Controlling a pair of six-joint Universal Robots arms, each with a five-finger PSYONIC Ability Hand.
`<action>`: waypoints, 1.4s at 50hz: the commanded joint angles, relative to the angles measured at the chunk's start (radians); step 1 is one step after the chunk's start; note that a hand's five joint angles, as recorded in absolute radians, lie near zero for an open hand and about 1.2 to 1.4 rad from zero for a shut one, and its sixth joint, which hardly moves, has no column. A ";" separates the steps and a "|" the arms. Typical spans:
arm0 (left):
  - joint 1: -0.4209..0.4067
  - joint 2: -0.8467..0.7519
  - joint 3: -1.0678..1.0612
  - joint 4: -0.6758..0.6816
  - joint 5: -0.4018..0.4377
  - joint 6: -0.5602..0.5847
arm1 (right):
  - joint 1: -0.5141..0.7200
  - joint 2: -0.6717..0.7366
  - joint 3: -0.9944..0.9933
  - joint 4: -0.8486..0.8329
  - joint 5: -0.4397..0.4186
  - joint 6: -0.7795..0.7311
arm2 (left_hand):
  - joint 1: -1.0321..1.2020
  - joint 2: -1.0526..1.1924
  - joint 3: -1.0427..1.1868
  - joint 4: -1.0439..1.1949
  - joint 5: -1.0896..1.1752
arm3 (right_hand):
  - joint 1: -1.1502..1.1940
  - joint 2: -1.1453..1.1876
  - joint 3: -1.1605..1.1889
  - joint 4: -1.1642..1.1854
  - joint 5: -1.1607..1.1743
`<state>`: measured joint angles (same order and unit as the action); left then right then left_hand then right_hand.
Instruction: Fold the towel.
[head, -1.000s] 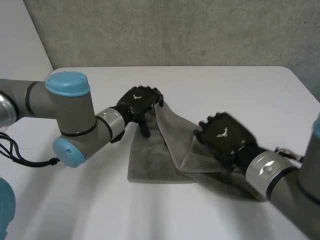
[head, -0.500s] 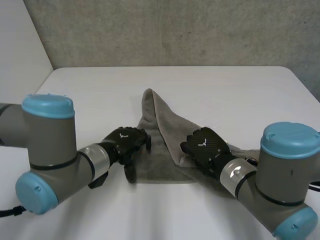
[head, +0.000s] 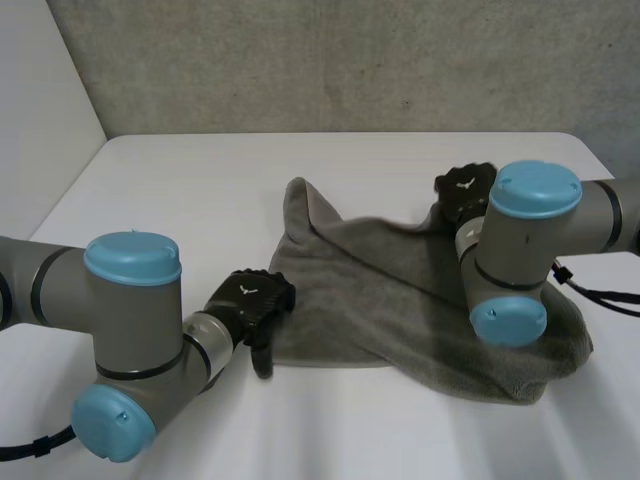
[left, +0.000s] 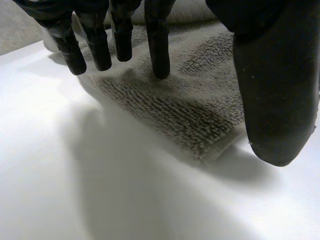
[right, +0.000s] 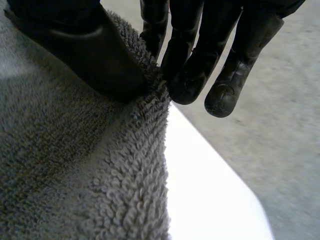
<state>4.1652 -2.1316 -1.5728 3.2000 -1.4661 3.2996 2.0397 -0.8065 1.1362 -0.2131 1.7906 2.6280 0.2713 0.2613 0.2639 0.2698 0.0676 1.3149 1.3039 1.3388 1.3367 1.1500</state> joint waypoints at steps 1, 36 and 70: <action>-0.019 -0.005 -0.001 -0.005 0.003 0.000 | -0.024 0.038 -0.108 0.001 0.042 -0.029 | -0.014 -0.004 -0.006 -0.012 0.015 | 0.081 0.092 0.058 0.060 0.072; -0.020 -0.050 0.016 0.101 0.001 0.003 | -0.240 -0.201 0.058 0.264 -0.120 -0.010 | 0.482 0.492 0.489 0.483 0.511 | -1.140 -1.129 -1.164 -1.162 -1.150; 0.076 0.137 0.042 0.089 -0.003 -0.147 | -0.622 -0.566 0.838 0.356 -0.792 -0.408 | 1.125 1.135 1.132 1.126 1.154 | -0.960 -0.949 -0.984 -0.982 -0.970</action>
<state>4.2272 -2.0185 -1.5234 3.2902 -1.4752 3.2056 1.4515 -1.3901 1.9317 0.1685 1.0447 2.2140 1.2573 1.3197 1.3261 1.3539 1.1135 0.2812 0.2686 0.2739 0.2727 0.1097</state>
